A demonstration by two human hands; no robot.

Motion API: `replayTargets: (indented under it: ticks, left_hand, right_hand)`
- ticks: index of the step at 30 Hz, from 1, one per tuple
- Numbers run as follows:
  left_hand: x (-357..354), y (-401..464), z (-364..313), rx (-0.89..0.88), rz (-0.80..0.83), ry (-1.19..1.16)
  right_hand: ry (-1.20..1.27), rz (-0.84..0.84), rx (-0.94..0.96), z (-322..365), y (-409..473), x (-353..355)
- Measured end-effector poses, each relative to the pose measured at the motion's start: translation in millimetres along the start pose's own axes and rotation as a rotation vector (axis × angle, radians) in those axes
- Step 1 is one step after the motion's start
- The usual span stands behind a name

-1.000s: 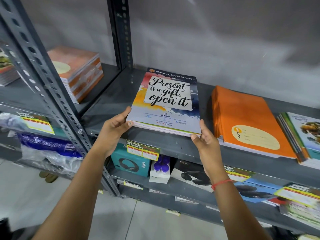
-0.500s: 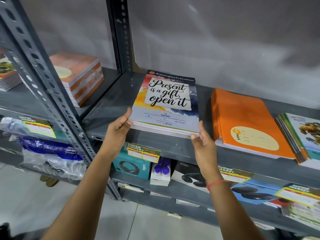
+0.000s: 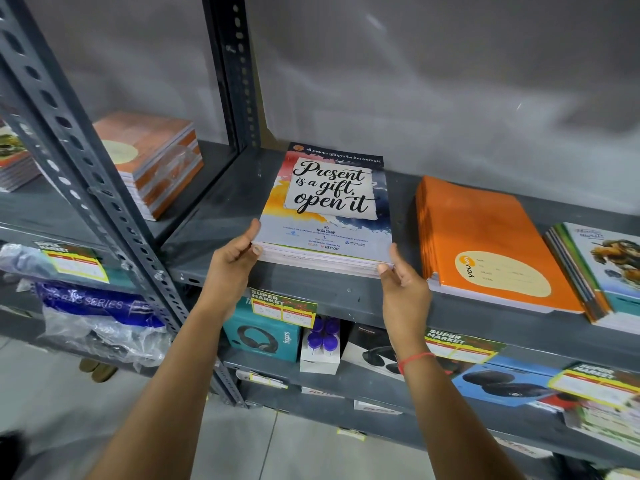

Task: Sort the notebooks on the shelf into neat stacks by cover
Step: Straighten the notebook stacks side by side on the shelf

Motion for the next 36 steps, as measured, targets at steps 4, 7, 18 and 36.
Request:
replayTargets:
  ticks: [4, 7, 18, 36]
  left_hand:
    - [-1, 0, -2, -0.009, -0.057, -0.024]
    - [-2, -1, -3, -0.010, -0.091, -0.028]
    - [-2, -5, -9, -0.018, -0.144, -0.054]
    - [-27, -30, -33, -0.040, -0.449, 0.014]
  right_hand:
    - [-0.008, -0.044, -0.008, -1, 1, -1]
    - [0.005, -0.068, 0.001, 0, 0, 0]
    - [0.053, -0.053, 0.015, 0, -3, 0]
    - [0.212, 0.127, -0.045, 12, -18, 19]
Point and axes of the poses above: each hand's wrist, its own y-axis towards the middle knuckle, its own x-axis out of the back of the hand, z = x × y, the point moved 4 cm from there along y, towards the middle knuckle, and after that the axes turned 8 degrees about z, right-handed, at the moved point
